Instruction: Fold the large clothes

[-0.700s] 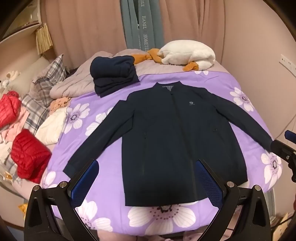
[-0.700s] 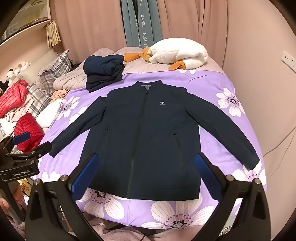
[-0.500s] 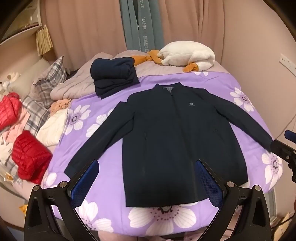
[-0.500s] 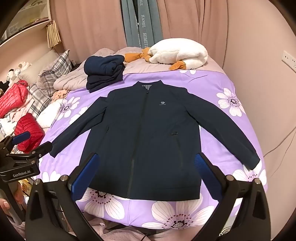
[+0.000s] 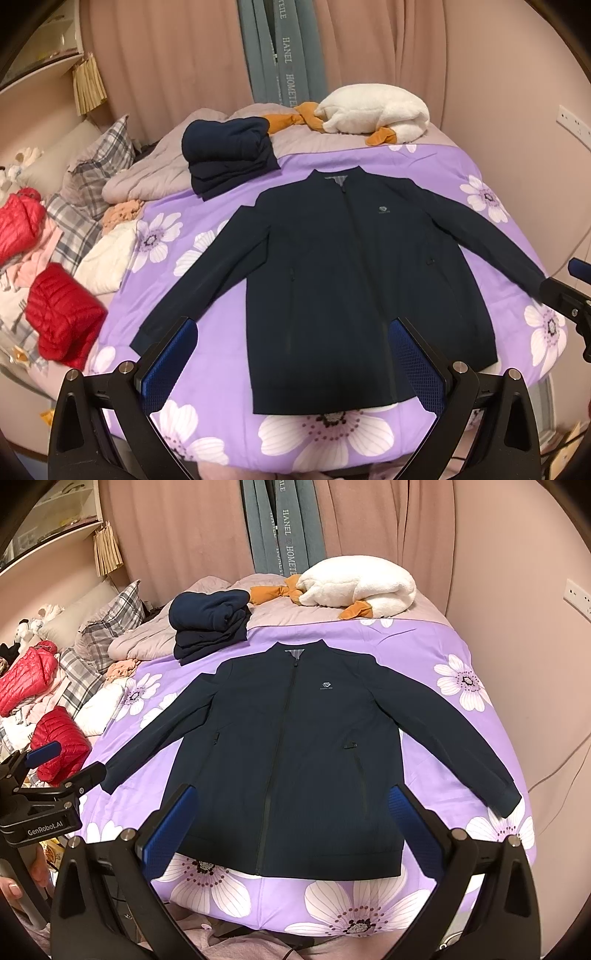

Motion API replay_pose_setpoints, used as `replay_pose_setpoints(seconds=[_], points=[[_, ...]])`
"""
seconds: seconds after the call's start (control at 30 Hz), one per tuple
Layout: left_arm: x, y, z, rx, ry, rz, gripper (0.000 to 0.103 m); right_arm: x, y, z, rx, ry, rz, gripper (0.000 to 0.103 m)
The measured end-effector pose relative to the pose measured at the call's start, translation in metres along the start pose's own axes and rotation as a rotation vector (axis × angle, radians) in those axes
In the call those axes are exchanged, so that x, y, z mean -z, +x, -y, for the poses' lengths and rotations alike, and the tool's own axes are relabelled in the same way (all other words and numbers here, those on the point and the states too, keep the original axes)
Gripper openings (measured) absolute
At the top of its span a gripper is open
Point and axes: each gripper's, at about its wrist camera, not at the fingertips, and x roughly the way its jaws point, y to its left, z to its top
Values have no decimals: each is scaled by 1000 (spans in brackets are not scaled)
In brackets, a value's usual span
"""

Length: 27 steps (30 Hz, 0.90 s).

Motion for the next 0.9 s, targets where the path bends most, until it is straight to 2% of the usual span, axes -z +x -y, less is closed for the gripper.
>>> replay_pose_setpoints(seconds=[0.9], points=[[2,0,-2,10,-6,-7,102,-1,-2,-4,-6,0,-1,103]])
